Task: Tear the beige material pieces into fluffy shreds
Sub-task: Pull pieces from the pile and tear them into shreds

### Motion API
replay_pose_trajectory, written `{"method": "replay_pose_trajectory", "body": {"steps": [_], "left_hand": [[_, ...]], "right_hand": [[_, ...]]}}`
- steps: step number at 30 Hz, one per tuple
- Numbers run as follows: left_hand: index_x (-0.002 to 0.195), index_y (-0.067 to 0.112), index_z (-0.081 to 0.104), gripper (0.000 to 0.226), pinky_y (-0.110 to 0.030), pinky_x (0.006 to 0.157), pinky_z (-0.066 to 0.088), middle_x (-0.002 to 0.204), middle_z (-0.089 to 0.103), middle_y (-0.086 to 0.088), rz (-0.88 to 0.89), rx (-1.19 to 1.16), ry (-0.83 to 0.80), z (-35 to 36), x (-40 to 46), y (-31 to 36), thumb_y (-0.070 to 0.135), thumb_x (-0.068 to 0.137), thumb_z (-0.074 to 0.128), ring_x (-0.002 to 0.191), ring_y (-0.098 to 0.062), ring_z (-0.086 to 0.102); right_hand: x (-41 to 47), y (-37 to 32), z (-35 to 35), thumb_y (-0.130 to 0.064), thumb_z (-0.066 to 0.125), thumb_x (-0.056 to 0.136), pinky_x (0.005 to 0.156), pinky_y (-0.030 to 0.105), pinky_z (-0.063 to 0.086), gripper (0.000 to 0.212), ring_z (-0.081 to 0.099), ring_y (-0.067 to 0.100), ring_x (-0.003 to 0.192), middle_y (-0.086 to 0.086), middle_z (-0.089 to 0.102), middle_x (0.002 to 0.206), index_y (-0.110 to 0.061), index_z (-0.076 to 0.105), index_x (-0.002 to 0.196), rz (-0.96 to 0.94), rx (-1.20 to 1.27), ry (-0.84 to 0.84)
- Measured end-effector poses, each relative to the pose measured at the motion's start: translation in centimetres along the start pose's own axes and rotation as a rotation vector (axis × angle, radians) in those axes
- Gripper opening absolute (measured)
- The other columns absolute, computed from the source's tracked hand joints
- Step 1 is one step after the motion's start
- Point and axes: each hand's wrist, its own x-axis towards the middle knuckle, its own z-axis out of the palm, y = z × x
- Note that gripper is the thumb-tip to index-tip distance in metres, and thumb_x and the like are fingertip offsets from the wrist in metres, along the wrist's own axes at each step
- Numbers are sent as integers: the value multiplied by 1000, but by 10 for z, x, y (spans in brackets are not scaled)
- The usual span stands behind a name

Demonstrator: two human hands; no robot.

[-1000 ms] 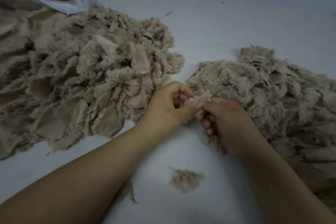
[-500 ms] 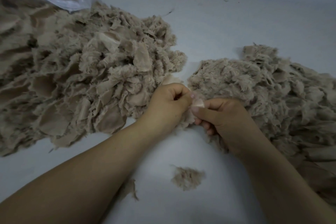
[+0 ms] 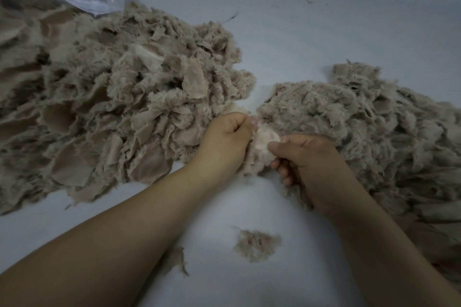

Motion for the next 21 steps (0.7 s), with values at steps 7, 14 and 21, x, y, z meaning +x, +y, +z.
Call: {"method": "replay_pose_trajectory", "body": {"steps": [7, 14, 21], "left_hand": [[76, 10, 58, 17, -19, 34, 33, 52, 62, -8, -95, 29, -222, -10, 0, 1, 12, 90, 67, 34, -16, 52], [67, 11, 57, 34, -16, 32, 28, 44, 54, -9, -121, -43, -221, -10, -1, 4, 18, 99, 54, 27, -18, 41], [71, 6, 52, 27, -15, 32, 25, 43, 51, -10, -127, -228, -215, -16, 2, 4, 15, 96, 55, 26, -18, 39]], "right_hand": [[3, 2, -2, -13, 58, 97, 35, 18, 33, 49, 39, 6, 37, -1, 55, 50, -20, 66, 48, 0, 60, 68], [4, 4, -3, -23, 66, 93, 36, 20, 36, 35, 42, 10, 39, 2, 54, 52, -18, 69, 58, 2, 64, 62], [5, 3, -2, -19, 65, 95, 33, 18, 32, 26, 37, 8, 35, 1, 52, 48, -9, 60, 71, 37, 170, 144]]}}
